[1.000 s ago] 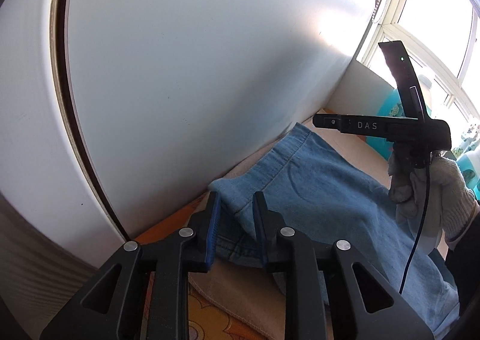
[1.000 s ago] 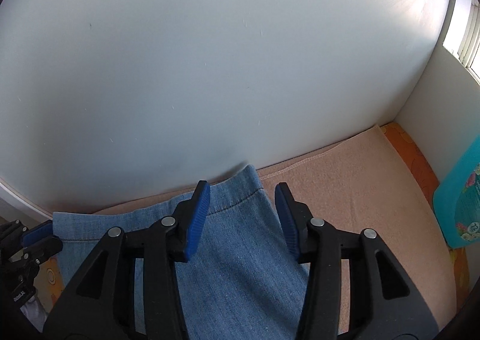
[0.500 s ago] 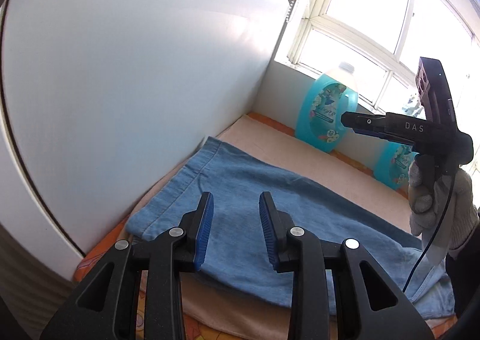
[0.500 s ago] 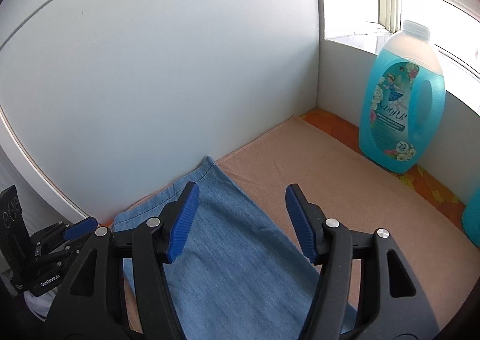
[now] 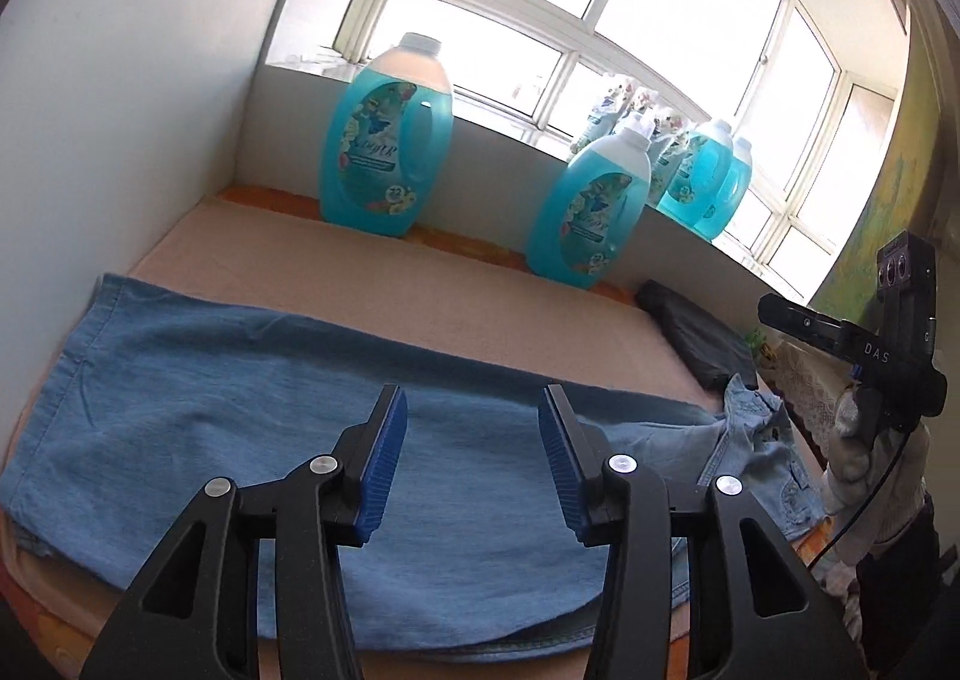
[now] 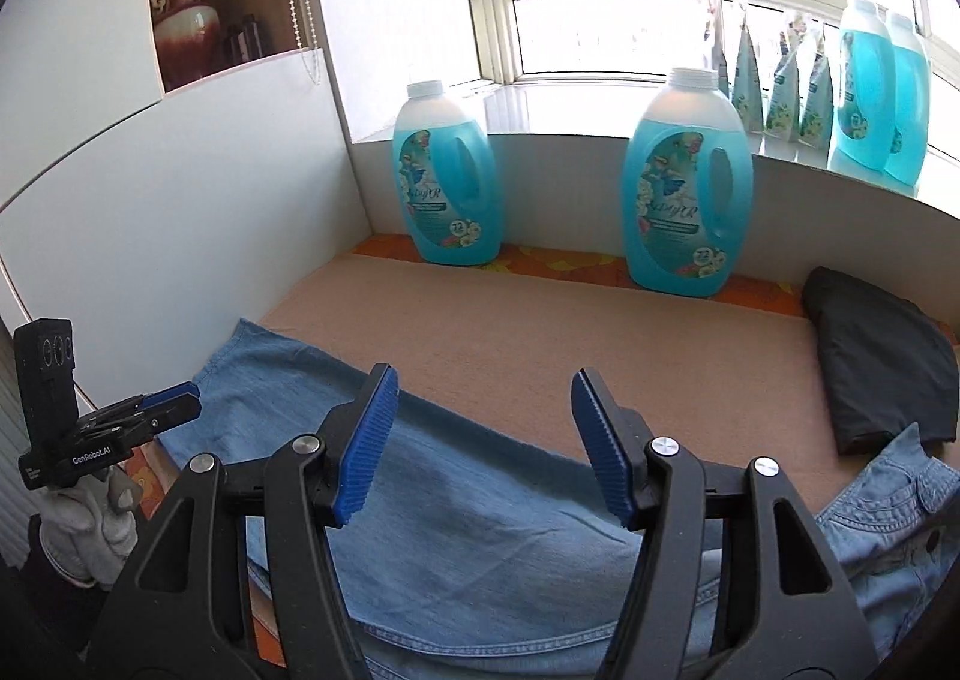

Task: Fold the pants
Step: 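Move both open grippers to the waistband end of the jeans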

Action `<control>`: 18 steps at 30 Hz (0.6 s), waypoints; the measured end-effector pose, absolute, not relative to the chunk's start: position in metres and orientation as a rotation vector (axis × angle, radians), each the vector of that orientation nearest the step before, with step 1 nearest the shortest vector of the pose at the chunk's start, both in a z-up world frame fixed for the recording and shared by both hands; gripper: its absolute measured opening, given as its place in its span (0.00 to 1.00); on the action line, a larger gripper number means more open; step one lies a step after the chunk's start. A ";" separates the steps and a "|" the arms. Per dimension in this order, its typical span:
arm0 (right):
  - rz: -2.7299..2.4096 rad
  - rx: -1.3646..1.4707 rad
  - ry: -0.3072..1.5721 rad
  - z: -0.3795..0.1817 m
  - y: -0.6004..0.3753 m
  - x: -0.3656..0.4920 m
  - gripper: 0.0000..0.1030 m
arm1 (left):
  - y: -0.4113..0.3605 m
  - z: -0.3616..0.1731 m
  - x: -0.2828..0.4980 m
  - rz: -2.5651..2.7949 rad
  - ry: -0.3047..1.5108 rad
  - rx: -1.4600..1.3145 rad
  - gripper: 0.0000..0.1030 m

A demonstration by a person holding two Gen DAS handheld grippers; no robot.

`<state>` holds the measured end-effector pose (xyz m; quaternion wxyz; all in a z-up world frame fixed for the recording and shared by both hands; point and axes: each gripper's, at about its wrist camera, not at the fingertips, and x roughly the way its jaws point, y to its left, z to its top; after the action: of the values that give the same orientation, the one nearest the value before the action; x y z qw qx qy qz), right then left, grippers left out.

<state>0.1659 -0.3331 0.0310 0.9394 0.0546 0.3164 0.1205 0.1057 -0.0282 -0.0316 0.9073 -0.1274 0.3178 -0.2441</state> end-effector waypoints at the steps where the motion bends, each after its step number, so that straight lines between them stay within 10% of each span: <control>1: 0.218 0.130 0.653 0.030 -0.351 0.159 0.61 | -0.041 -0.032 0.106 -0.526 0.665 -0.249 0.43; 18: -0.194 0.506 0.903 -0.043 -0.606 0.186 0.61 | -0.231 -0.074 0.102 -0.949 0.941 -0.157 0.43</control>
<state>0.1862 -0.6063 -0.0427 0.8646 0.2414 0.4308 -0.0924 0.1024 -0.2314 -0.0743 0.7820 -0.0727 0.4357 -0.4397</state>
